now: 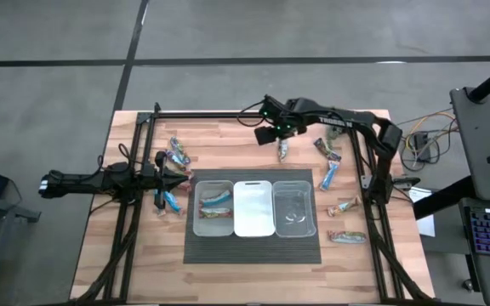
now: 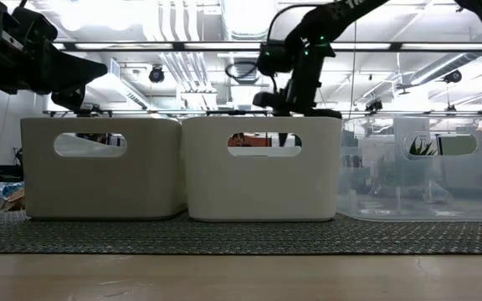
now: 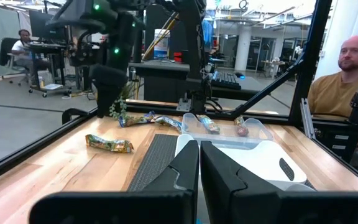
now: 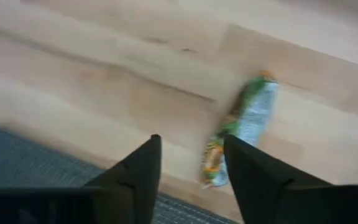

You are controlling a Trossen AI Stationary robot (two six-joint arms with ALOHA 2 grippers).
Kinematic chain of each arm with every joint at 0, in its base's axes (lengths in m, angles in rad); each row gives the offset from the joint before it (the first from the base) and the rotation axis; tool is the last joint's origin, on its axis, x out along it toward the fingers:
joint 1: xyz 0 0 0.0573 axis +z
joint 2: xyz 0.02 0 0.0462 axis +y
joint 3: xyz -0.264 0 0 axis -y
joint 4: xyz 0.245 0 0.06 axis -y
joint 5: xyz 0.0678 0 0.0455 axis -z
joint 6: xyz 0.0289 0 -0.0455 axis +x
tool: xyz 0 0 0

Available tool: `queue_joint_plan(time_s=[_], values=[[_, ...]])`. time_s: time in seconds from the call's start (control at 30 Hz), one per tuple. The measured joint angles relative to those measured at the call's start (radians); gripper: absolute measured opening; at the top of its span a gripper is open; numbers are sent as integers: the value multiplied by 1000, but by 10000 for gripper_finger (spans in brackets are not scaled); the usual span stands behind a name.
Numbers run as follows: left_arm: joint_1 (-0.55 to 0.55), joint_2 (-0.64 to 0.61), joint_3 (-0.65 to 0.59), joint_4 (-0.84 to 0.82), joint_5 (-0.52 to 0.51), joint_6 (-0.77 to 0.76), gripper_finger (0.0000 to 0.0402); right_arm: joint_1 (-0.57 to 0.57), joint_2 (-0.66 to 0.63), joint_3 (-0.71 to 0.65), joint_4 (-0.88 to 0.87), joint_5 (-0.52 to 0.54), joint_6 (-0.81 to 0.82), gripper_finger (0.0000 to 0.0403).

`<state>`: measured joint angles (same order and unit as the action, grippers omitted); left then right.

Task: Pick and place Granola Bars by type
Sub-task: Put the yellow granola bar into the transparent bin

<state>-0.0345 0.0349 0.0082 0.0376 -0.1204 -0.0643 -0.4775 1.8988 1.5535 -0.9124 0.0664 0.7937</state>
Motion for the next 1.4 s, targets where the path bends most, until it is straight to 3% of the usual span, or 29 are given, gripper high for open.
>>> queue_joint_plan(time_s=[0.2,0.4,0.77,1.4], values=[[0,0,0,0,0,0,0,-40,0,-17,-47,17,45,226],[0,0,0,0,0,0,0,-65,-3,-18,-50,4,1,256],[0,0,0,0,0,0,0,-100,11,-78,-46,-64,33,262],[0,0,0,0,0,0,0,-90,113,-109,31,-66,93,262]])
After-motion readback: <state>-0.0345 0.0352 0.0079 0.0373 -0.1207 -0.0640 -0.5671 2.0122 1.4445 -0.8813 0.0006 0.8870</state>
